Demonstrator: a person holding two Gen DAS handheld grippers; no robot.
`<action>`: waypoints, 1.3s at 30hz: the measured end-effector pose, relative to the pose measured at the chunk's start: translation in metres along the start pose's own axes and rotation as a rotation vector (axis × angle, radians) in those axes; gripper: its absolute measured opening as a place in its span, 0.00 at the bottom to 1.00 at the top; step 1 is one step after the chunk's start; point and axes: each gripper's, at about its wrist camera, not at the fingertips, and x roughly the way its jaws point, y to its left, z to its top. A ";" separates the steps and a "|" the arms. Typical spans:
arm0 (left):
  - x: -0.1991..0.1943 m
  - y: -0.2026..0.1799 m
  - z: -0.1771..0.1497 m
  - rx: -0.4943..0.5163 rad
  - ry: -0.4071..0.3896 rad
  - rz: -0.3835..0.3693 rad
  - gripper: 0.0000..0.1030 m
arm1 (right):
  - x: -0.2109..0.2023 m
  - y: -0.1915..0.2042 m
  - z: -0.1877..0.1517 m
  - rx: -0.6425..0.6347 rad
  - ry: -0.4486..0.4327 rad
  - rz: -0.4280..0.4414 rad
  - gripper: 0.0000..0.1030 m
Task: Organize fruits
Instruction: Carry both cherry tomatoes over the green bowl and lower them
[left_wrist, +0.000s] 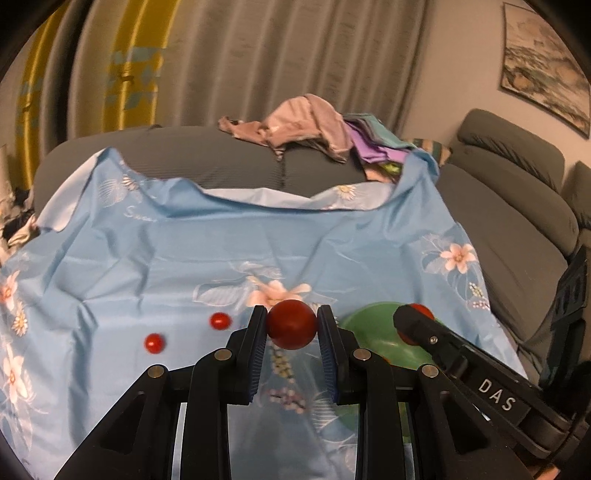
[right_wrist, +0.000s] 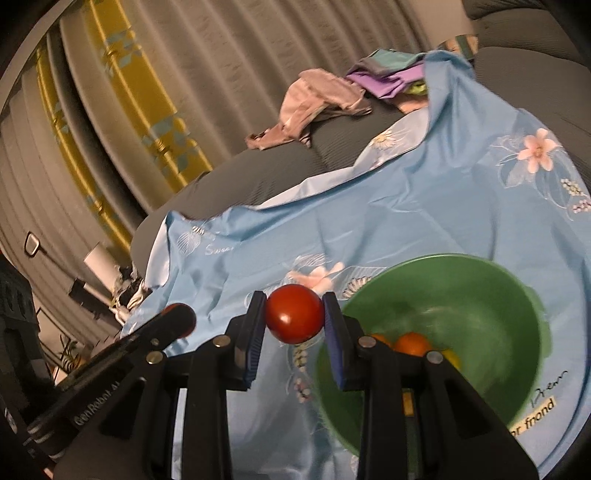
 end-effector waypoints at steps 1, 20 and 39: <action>0.001 -0.004 -0.001 0.004 0.002 -0.005 0.26 | -0.003 -0.003 0.001 0.009 -0.008 -0.010 0.30; 0.027 -0.049 -0.011 0.023 0.092 -0.127 0.26 | -0.024 -0.042 0.006 0.101 -0.048 -0.102 0.31; 0.053 -0.065 -0.023 0.030 0.180 -0.173 0.26 | -0.024 -0.067 0.004 0.163 -0.019 -0.209 0.31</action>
